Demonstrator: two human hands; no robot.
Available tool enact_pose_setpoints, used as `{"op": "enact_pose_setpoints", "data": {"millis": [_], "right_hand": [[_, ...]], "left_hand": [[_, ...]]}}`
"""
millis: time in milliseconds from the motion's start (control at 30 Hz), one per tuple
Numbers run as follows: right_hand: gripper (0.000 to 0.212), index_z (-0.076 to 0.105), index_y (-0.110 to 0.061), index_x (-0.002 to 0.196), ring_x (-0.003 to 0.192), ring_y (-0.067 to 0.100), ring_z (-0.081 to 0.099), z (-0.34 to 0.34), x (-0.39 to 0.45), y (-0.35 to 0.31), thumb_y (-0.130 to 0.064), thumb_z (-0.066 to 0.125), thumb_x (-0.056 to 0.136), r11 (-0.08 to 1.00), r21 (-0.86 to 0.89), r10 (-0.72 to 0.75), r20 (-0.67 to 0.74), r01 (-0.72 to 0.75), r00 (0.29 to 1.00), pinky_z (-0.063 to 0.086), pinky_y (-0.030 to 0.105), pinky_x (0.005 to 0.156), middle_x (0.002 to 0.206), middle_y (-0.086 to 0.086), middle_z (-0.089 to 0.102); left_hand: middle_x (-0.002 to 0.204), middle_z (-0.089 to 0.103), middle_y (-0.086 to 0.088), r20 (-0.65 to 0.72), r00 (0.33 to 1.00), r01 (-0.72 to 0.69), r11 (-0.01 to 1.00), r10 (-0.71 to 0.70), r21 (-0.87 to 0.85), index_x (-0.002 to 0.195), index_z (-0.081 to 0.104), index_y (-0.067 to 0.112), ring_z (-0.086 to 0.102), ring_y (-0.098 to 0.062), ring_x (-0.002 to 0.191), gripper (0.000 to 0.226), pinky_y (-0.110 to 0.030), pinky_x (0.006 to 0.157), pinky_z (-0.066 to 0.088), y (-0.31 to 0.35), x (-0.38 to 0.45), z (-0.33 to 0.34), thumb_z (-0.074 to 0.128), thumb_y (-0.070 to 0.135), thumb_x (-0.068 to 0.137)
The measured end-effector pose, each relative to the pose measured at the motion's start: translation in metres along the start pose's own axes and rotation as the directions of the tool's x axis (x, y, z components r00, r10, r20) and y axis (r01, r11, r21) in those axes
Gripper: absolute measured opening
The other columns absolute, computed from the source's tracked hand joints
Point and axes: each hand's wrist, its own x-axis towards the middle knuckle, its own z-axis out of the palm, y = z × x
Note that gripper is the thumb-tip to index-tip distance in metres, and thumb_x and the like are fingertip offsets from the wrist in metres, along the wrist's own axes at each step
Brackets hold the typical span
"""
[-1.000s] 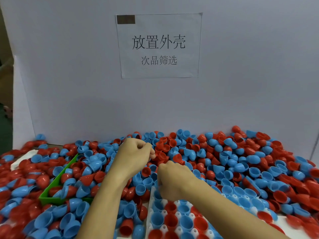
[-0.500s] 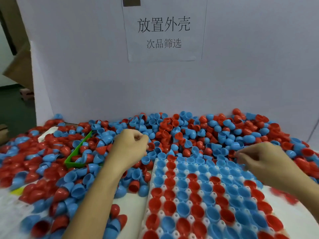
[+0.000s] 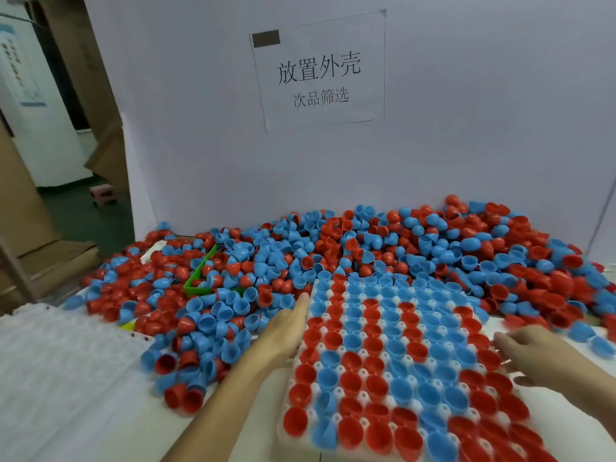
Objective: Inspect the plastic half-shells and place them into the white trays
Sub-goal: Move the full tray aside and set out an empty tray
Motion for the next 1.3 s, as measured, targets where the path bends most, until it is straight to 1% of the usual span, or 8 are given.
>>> {"op": "enact_pose_setpoints", "data": {"millis": [267,400,467,533,633,767,1100,1300], "right_hand": [[0.036,0.064,0.006,0.089,0.080,0.027,0.062,0.001,-0.019,-0.001,-0.022,0.046,0.104,0.992,0.102,0.074,0.035,-0.078,0.997,0.052,0.029,0.060,0.090,0.018,0.065],[0.046,0.061,0.019,0.095,0.074,0.026,0.053,0.003,-0.024,0.002,-0.024,0.045,0.103,0.993,0.110,0.033,0.004,-0.033,0.999,0.054,0.034,0.065,0.081,0.025,0.056],[0.048,0.061,0.015,0.089,0.076,0.033,0.058,0.004,-0.028,0.001,-0.028,0.044,0.104,0.993,0.117,0.014,0.008,-0.015,1.000,0.058,0.045,0.078,0.086,0.034,0.056],[0.045,0.061,0.004,0.078,0.073,0.032,0.059,0.007,-0.030,0.001,-0.030,0.044,0.104,0.994,0.107,0.016,0.003,-0.016,1.000,0.055,0.049,0.087,0.075,0.025,0.054],[0.047,0.050,-0.009,0.062,0.058,0.021,0.046,0.010,-0.028,0.001,-0.030,0.046,0.103,0.996,0.093,0.019,-0.016,-0.018,1.000,0.051,0.040,0.071,0.057,0.005,0.042],[0.053,0.038,-0.013,0.053,0.053,0.021,0.039,0.012,-0.023,0.001,-0.031,0.049,0.102,0.998,0.064,0.013,-0.050,-0.009,0.999,0.036,0.032,0.061,0.045,-0.001,0.035],[0.051,0.055,-0.002,0.065,0.064,0.021,0.054,0.011,-0.017,0.004,-0.037,0.049,0.101,0.994,0.110,0.026,-0.057,-0.020,0.998,0.040,0.033,0.064,0.065,0.008,0.056],[0.038,0.053,-0.009,0.073,0.066,0.021,0.054,0.003,-0.024,-0.006,-0.035,0.049,0.100,0.978,0.209,0.011,-0.045,-0.002,0.999,0.047,0.036,0.067,0.069,0.010,0.051]], "left_hand": [[0.094,0.073,-0.011,-0.083,0.973,0.194,0.959,-0.215,-0.206,0.108,0.069,0.002,0.068,-0.022,0.088,0.069,-0.032,0.068,0.052,-0.004,0.004,0.005,0.026,0.055,0.104],[0.090,0.077,-0.009,-0.125,0.970,0.185,0.967,-0.208,-0.176,0.101,0.073,-0.003,0.072,-0.023,0.088,0.075,-0.035,0.081,0.057,-0.007,0.004,0.007,0.026,0.055,0.103],[0.089,0.074,-0.005,-0.138,0.971,0.177,0.975,-0.195,-0.136,0.091,0.070,0.004,0.069,-0.019,0.088,0.070,-0.039,0.089,0.057,-0.007,0.001,0.009,0.026,0.057,0.102],[0.092,0.075,-0.006,-0.141,0.974,0.161,0.981,-0.176,-0.112,0.088,0.071,0.007,0.069,-0.020,0.092,0.068,-0.042,0.095,0.053,-0.005,-0.003,0.010,0.027,0.057,0.101],[0.086,0.076,-0.006,-0.140,0.979,0.131,0.984,-0.148,-0.123,0.073,0.067,0.015,0.070,-0.021,0.091,0.063,-0.041,0.097,0.052,-0.002,-0.008,0.010,0.028,0.056,0.101],[0.087,0.077,-0.008,-0.155,0.984,0.070,0.990,-0.088,-0.122,0.079,0.067,0.016,0.073,-0.021,0.086,0.057,-0.036,0.089,0.054,-0.001,-0.009,0.010,0.028,0.051,0.103],[0.067,0.062,0.000,-0.091,0.995,-0.042,0.986,0.027,-0.162,0.072,0.061,0.019,0.061,-0.009,0.060,0.055,-0.018,0.057,0.050,-0.004,-0.020,0.010,0.034,0.056,0.102],[0.089,0.072,-0.020,-0.095,0.995,-0.026,0.980,0.007,-0.199,0.090,0.066,0.020,0.072,-0.035,0.085,0.048,-0.045,0.091,0.055,-0.003,-0.017,0.009,0.037,0.056,0.100]]}}
